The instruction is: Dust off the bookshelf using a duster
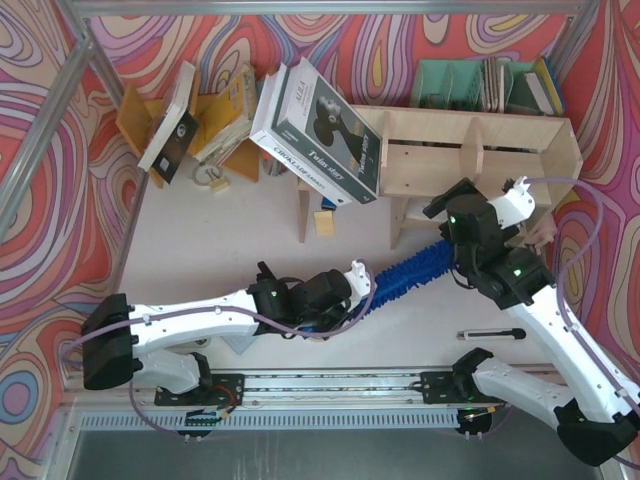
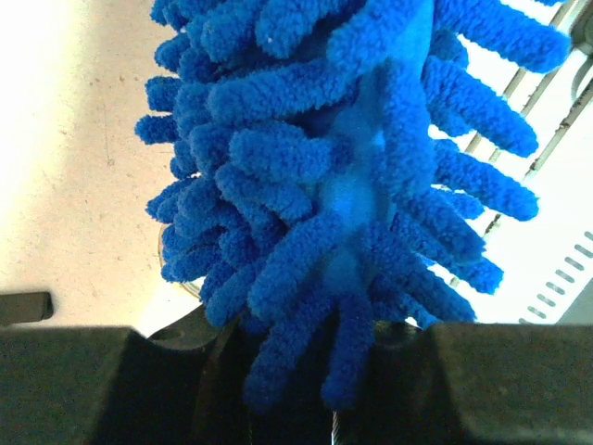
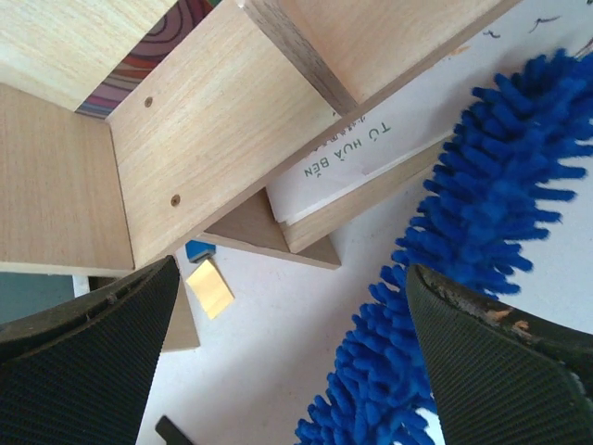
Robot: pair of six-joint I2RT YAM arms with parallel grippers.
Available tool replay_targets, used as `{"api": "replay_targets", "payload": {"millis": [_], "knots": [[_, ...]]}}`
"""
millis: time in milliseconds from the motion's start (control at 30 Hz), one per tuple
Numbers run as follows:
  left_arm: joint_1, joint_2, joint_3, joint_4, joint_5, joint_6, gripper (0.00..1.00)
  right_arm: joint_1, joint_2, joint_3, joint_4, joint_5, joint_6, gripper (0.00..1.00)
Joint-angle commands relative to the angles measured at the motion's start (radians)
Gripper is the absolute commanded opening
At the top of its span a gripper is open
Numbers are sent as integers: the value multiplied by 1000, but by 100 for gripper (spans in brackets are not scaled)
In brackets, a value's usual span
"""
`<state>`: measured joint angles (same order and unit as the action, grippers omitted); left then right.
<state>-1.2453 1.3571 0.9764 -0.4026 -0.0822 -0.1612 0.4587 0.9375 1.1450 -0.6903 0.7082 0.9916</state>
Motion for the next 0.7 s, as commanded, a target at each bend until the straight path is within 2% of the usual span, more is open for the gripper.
{"api": "replay_targets", "payload": {"millis": [0,367,567,667], "knots": [[-47,-43,22,31,-65,-6,0,1,-53,49,72,-2,-167,96],[-131,-165,65,-40,-268,-96,0,1,18,365,19,24,-408,98],[-144,-221,60,-79,-364,-151,0,1,5,423,59,39,-484,99],[-146,-242,78,-73,-393,-160,0,1,-44,372,142,2,-541,99]]}}
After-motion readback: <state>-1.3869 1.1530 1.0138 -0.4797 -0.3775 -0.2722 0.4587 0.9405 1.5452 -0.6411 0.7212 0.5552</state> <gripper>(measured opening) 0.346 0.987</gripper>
